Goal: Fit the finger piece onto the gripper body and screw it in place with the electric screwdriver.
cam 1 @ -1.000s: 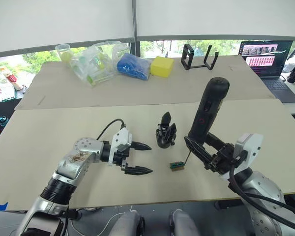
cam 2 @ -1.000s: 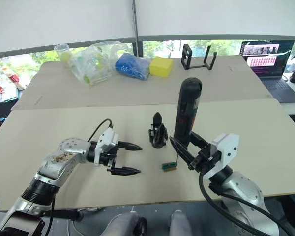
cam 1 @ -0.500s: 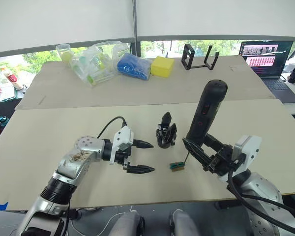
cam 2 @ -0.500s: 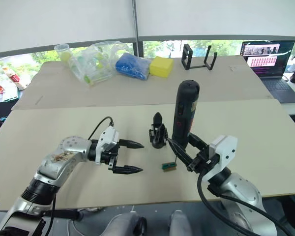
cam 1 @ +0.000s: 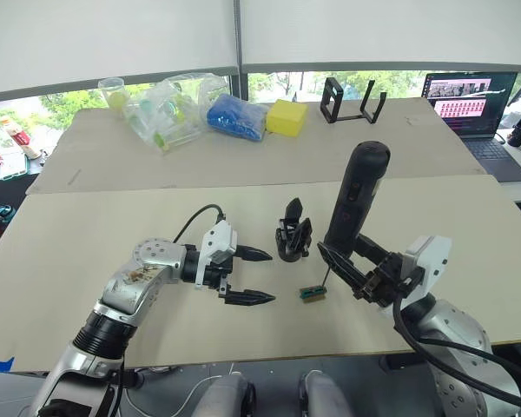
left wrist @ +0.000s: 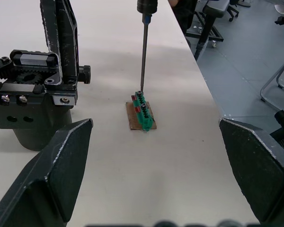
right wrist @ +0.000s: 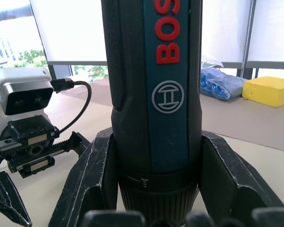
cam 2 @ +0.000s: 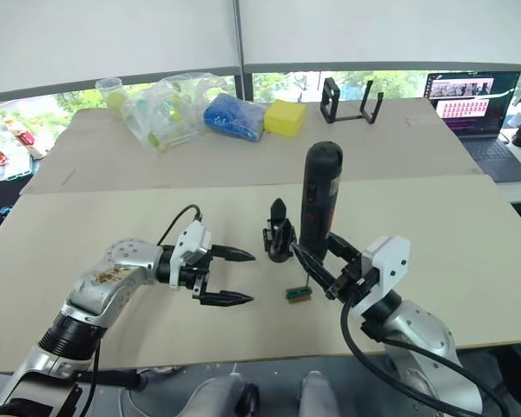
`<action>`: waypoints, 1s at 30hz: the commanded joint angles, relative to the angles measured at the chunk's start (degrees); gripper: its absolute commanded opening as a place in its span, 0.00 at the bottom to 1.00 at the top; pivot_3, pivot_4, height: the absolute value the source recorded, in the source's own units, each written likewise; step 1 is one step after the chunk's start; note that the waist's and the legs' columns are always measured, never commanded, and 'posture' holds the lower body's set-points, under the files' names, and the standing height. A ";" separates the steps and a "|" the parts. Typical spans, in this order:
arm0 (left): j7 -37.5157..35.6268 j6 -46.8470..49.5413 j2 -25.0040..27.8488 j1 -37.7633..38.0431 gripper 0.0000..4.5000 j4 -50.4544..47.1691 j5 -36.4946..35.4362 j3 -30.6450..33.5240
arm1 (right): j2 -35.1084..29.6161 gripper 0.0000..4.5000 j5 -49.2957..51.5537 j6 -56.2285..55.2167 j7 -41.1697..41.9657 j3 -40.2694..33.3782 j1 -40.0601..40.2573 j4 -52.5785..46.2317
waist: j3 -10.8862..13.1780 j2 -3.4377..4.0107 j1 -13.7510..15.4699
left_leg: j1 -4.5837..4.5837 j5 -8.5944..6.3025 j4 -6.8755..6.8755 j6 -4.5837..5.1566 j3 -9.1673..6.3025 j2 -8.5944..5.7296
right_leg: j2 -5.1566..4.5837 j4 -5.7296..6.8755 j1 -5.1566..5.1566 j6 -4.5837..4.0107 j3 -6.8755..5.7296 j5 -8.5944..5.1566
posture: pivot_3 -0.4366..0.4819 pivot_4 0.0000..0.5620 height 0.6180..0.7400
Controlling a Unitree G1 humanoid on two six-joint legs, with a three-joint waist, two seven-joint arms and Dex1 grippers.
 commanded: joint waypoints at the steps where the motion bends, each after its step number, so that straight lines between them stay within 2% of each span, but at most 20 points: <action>1: -0.14 0.13 0.03 -1.12 1.00 -1.91 -0.79 0.96 | -0.51 0.43 1.10 -2.74 -0.14 -1.22 -1.46 -2.35 | 0.00 0.00 0.00 | 0.00 0.00 0.00 0.00 0.00 0.00 | 0.00 0.00 0.00 0.00 0.00 0.00 | 0.48 0.27 1.00; 30: 0.20 1.22 0.02 -1.55 1.00 -2.56 -0.83 1.07 | -1.35 0.43 0.21 -1.62 -0.97 -0.47 -2.01 -1.83 | 0.00 0.00 0.00 | 0.00 0.00 0.00 0.00 0.00 0.00 | 0.00 0.00 0.00 0.00 0.00 0.00 | 0.48 0.27 1.00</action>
